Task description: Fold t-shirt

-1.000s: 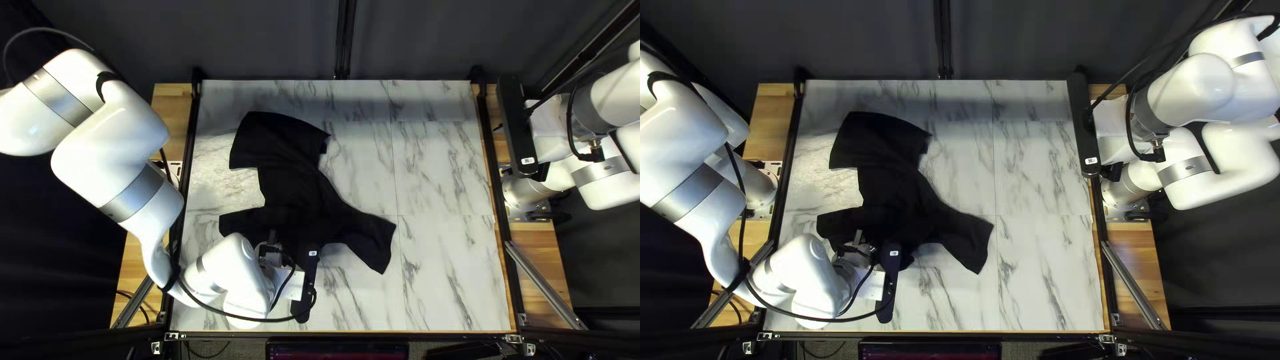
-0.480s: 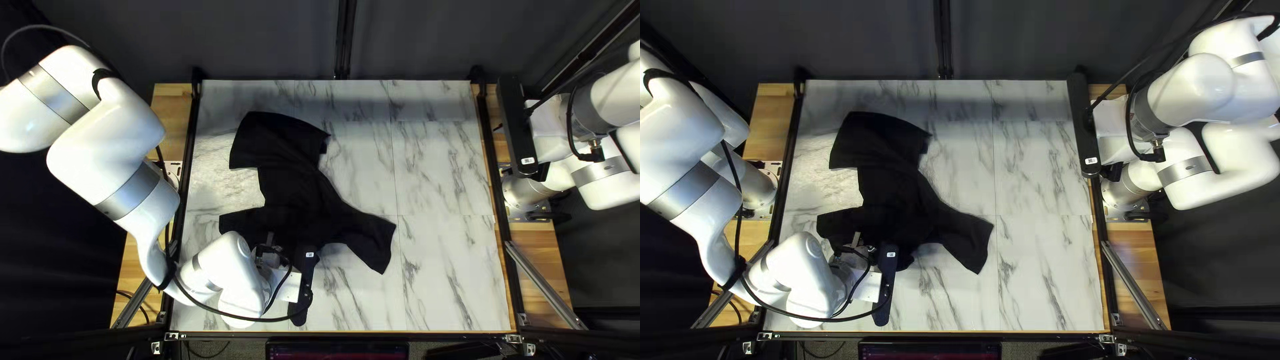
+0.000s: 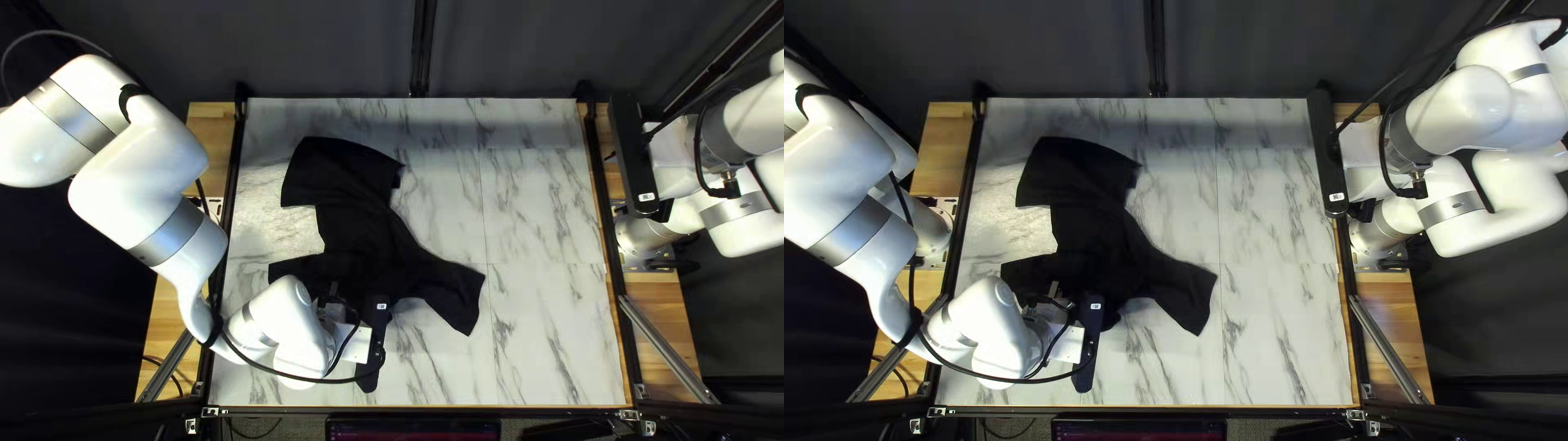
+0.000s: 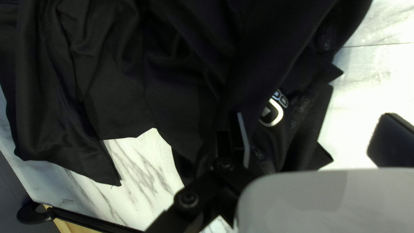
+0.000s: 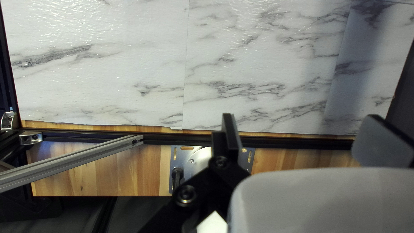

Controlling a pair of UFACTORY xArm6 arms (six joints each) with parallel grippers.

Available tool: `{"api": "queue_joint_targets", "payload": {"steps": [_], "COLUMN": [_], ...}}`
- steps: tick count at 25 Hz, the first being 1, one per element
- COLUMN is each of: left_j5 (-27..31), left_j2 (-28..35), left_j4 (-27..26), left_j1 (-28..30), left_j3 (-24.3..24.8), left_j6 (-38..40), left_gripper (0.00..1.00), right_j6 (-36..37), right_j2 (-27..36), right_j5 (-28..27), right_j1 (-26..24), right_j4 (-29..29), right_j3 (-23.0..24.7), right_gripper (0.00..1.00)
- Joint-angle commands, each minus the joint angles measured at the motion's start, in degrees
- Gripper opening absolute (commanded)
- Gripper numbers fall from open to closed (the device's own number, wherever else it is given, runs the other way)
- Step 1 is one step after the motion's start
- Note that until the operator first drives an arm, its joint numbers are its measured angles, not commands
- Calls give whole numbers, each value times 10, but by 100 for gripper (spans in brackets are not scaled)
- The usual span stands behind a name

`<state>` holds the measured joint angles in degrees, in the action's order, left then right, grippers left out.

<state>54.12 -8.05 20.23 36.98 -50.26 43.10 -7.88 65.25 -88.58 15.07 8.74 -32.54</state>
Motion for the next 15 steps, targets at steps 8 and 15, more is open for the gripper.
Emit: {"api": "queue_joint_targets", "payload": {"steps": [8, 15], "left_j5": [31, 16], "left_j2": [22, 51], "left_j4": [-20, -10], "left_j1": [-13, -49], "left_j3": [-15, 34], "left_j6": [-46, -76], "left_gripper": [100, 100], "right_j6": [0, 0], "right_j2": [0, 0], "right_j5": [0, 0], "right_j1": [0, 0], "right_j4": [0, 0], "right_j3": [0, 0], "right_gripper": [100, 100]}}
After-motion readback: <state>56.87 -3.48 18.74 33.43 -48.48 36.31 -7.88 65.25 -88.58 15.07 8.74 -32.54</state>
